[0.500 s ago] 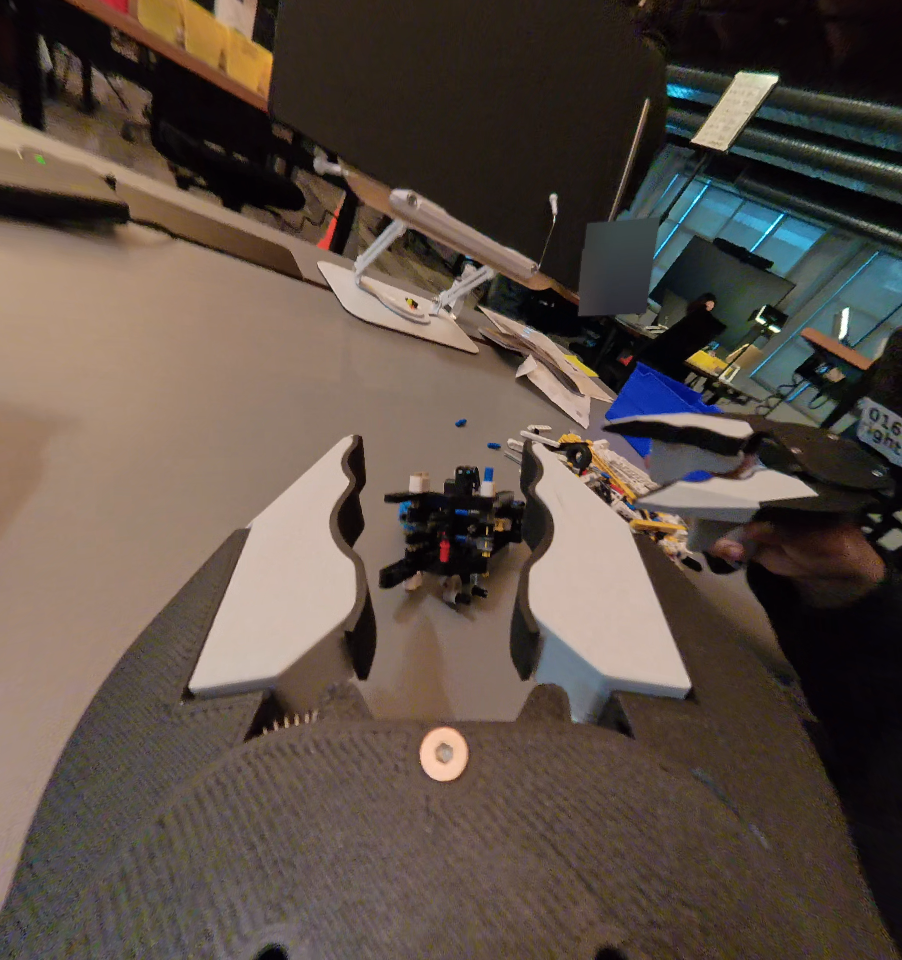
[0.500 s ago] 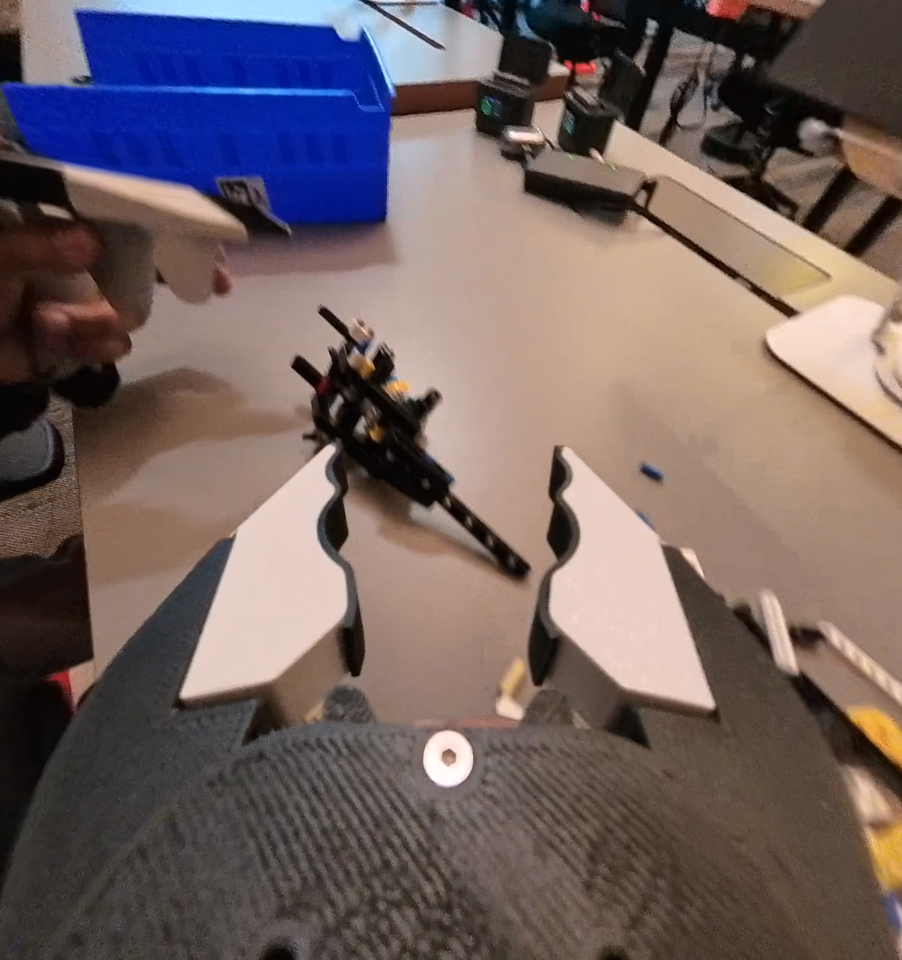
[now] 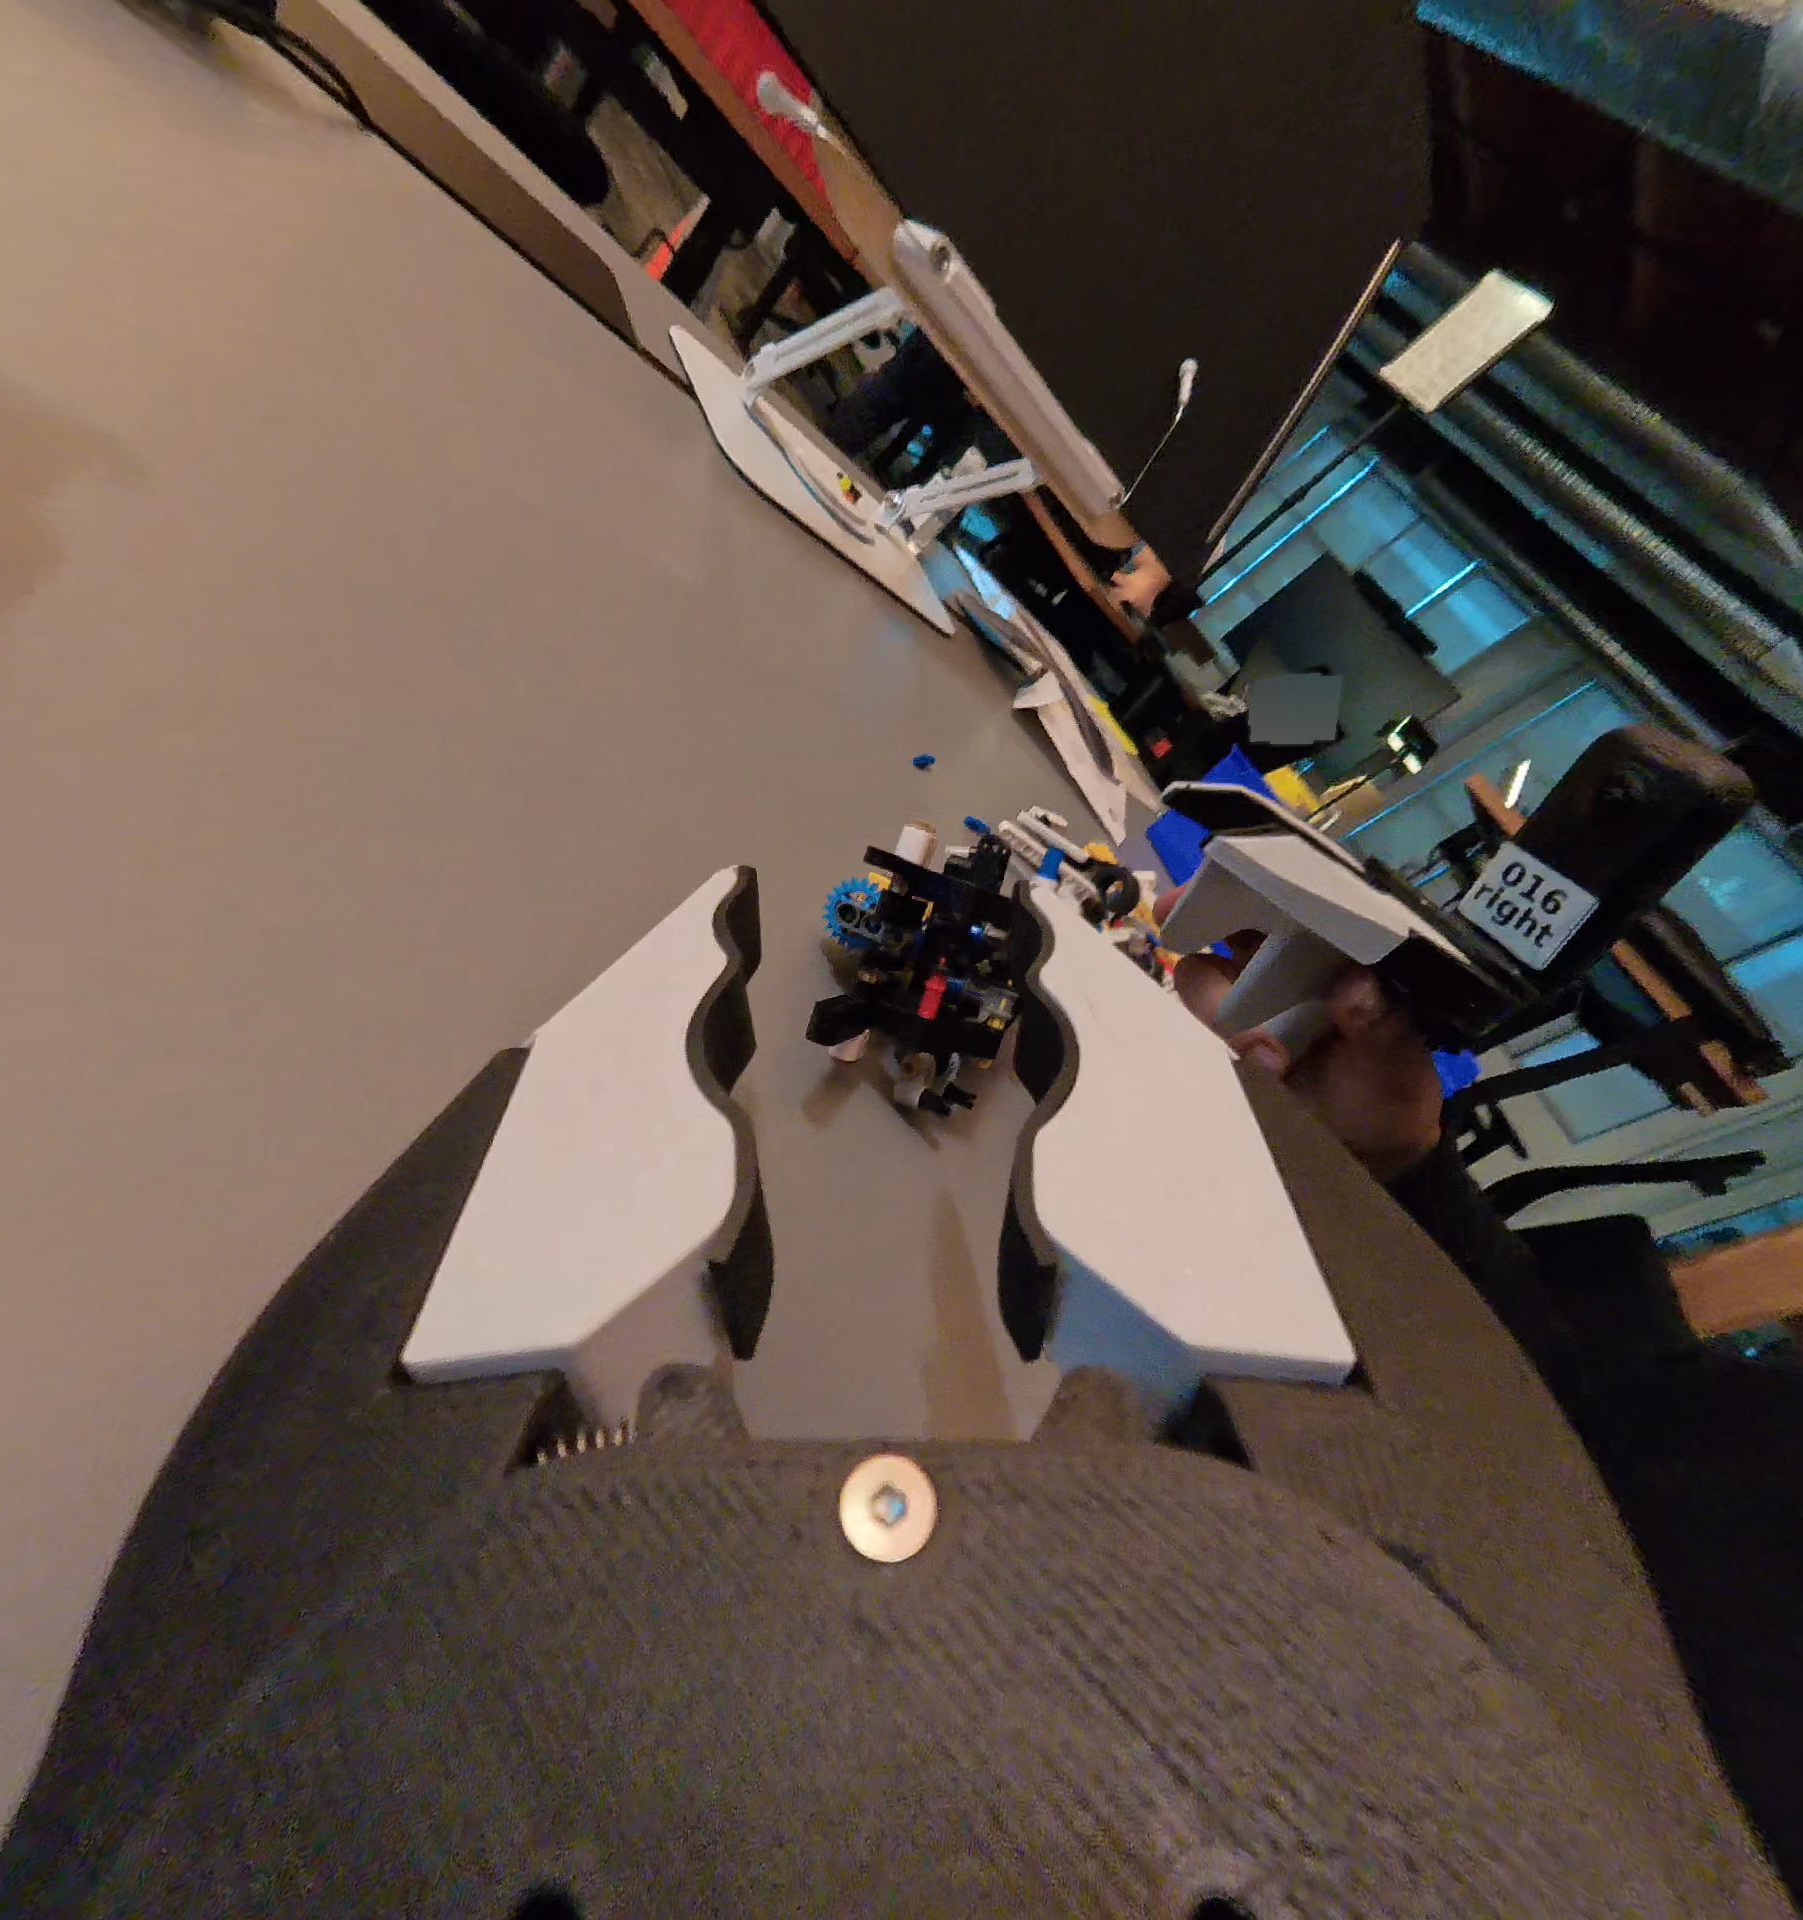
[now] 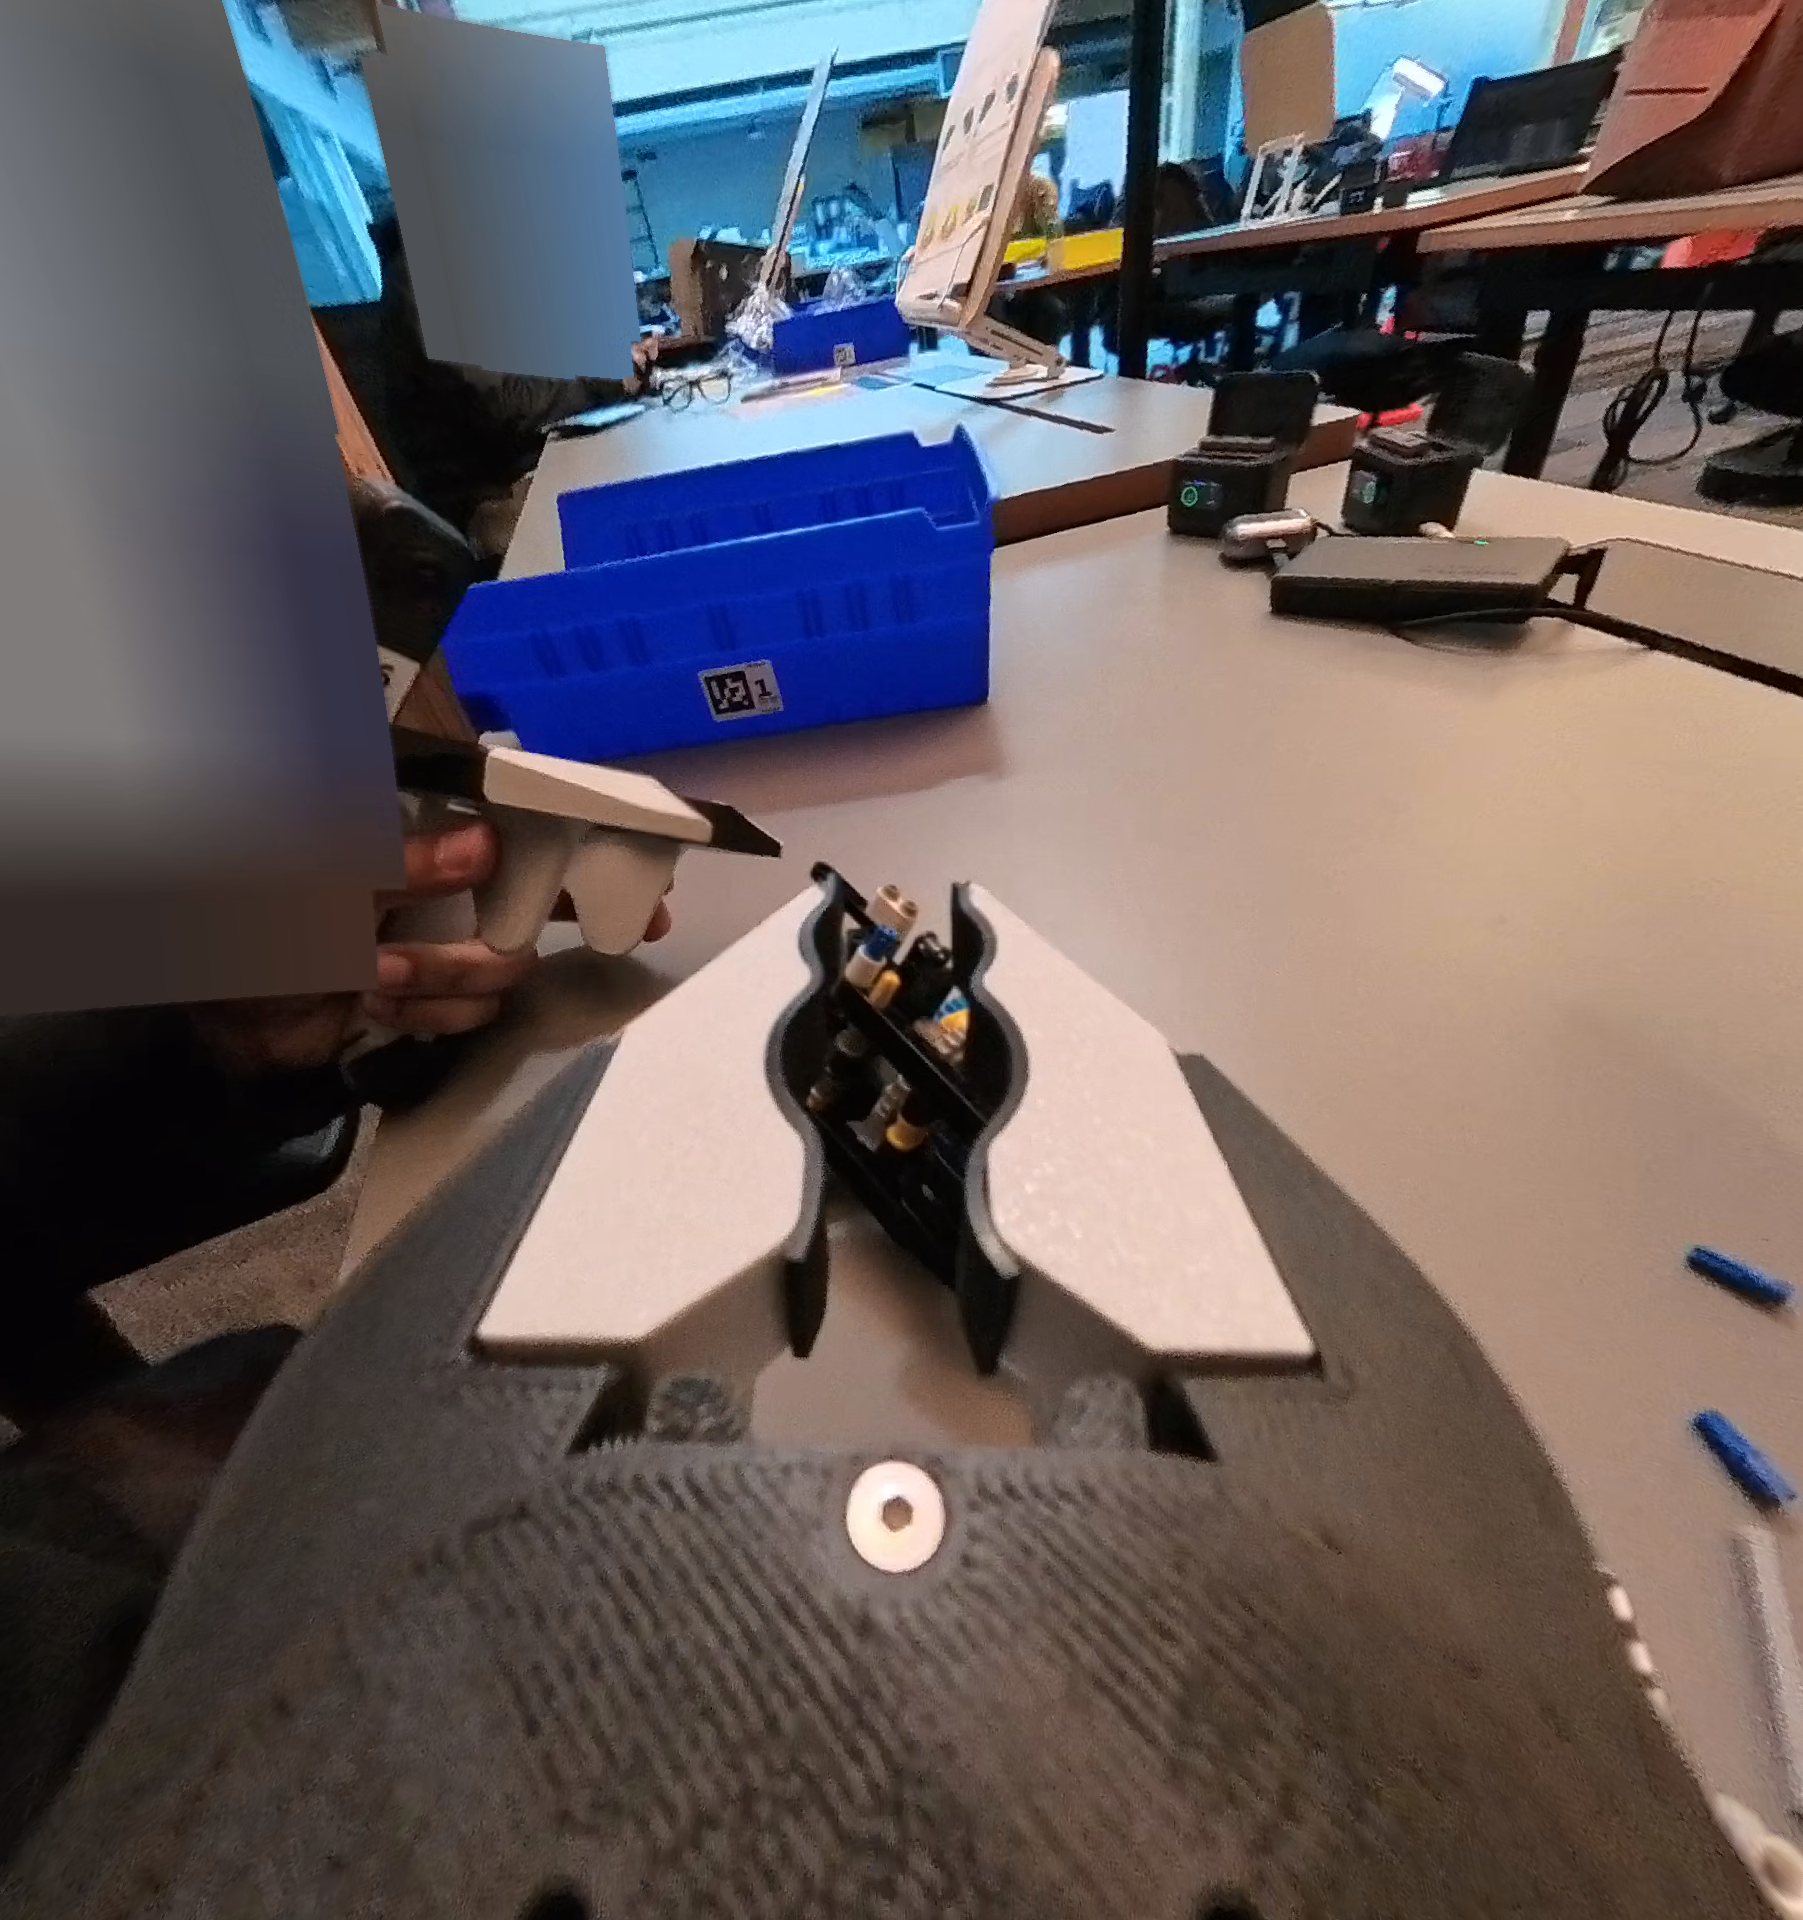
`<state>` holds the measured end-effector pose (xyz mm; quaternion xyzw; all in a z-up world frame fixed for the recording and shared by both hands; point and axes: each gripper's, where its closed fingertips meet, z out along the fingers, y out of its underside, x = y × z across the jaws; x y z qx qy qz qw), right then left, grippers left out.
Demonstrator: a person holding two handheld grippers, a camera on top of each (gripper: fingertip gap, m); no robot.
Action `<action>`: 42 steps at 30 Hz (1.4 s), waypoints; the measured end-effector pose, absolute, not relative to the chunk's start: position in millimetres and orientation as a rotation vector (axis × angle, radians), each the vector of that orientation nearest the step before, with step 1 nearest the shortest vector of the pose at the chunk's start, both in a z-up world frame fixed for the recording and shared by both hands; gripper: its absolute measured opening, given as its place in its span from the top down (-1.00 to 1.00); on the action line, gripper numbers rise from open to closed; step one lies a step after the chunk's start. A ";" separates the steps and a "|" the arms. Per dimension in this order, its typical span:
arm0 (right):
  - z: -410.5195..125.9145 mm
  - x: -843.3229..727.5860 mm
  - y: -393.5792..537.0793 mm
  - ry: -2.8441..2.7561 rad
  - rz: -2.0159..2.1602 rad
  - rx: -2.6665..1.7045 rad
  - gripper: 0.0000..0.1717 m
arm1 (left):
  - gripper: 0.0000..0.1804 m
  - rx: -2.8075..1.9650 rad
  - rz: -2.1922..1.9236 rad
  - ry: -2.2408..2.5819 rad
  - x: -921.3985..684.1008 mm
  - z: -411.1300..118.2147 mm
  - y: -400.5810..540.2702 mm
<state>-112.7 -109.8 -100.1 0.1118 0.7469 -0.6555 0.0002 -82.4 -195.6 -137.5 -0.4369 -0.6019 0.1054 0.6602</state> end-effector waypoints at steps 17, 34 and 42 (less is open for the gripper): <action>-87.1 -131.3 -85.2 2.108 -2.148 0.586 0.69 | 0.59 -0.975 0.237 -1.293 -80.8 -129.1 -191.5; -92.0 -138.8 -84.2 2.123 -2.164 0.617 0.70 | 0.62 -0.961 0.227 -1.271 -78.8 -126.4 -191.8; -93.5 -138.3 -85.2 2.144 -2.163 0.608 0.70 | 0.63 -0.961 0.223 -1.271 -79.0 -126.5 -191.5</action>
